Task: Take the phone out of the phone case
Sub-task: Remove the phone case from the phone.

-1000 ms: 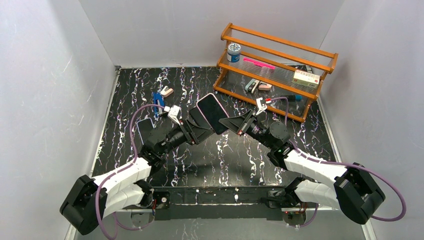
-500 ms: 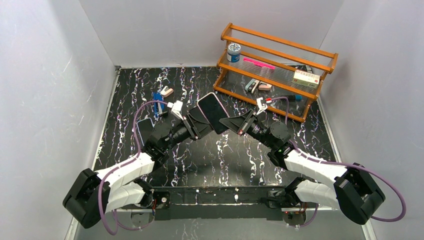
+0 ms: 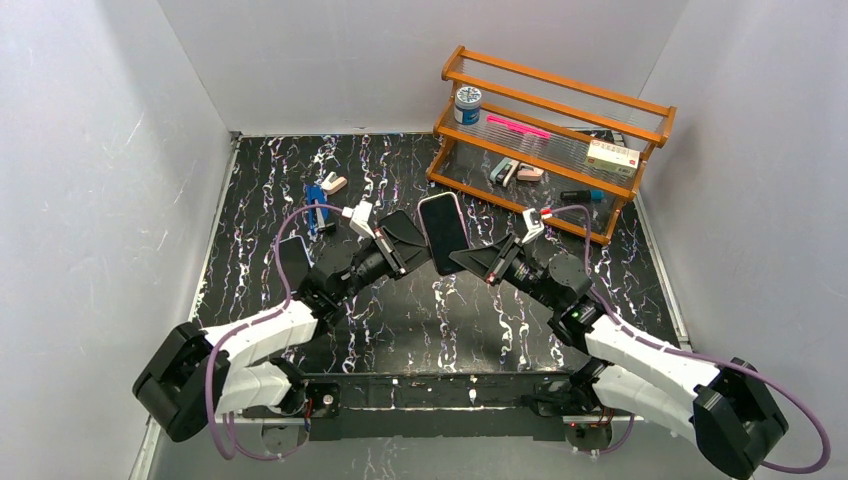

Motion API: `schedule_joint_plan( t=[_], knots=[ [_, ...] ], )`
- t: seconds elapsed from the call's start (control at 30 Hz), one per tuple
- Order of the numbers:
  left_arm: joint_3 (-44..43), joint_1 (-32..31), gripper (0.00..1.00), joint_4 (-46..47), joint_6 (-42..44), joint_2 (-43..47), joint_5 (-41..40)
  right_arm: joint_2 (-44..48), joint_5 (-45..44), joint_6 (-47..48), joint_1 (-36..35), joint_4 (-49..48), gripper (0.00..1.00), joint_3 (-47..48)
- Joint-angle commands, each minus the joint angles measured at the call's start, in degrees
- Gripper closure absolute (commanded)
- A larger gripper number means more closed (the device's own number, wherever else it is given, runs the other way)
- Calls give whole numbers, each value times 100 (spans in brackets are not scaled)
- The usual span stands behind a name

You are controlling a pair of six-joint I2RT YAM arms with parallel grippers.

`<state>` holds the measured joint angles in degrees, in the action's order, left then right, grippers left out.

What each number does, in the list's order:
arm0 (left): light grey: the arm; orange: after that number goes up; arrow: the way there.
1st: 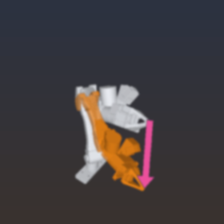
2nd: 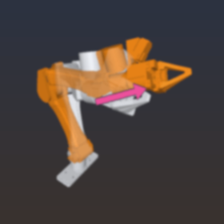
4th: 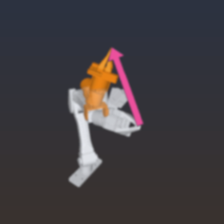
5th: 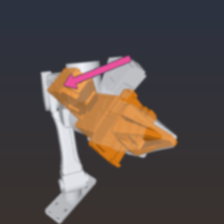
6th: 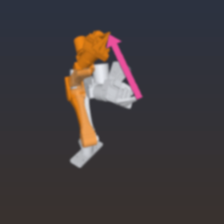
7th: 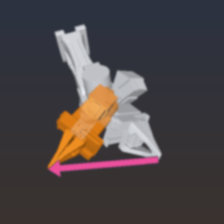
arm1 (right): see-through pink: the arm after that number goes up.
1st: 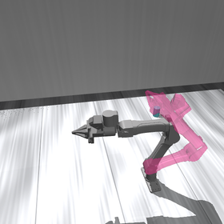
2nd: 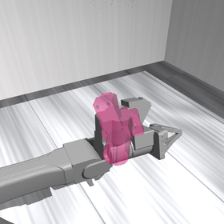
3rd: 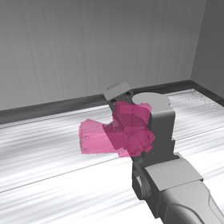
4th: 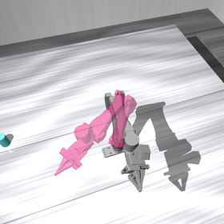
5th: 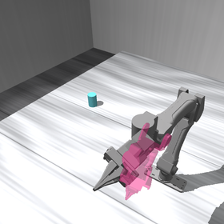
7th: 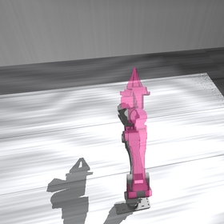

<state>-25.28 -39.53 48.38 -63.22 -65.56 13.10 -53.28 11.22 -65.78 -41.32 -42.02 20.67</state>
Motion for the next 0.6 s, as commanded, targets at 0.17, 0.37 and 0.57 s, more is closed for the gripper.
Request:
schedule_joint_plan(
  t=[0.17, 0.37, 0.57],
  knots=[
    [-412, 297, 100, 416, 819, -439, -2348, 662, 927, -97, 45, 705, 99, -6],
    [-241, 297, 100, 394, 1202, -566, -2707, 945, 644, 95, 238, 1262, 99, 247],
    [-592, 263, 100, -201, 1060, -1333, -1998, 1348, -392, 850, 768, 2708, 99, 123]
  ],
)
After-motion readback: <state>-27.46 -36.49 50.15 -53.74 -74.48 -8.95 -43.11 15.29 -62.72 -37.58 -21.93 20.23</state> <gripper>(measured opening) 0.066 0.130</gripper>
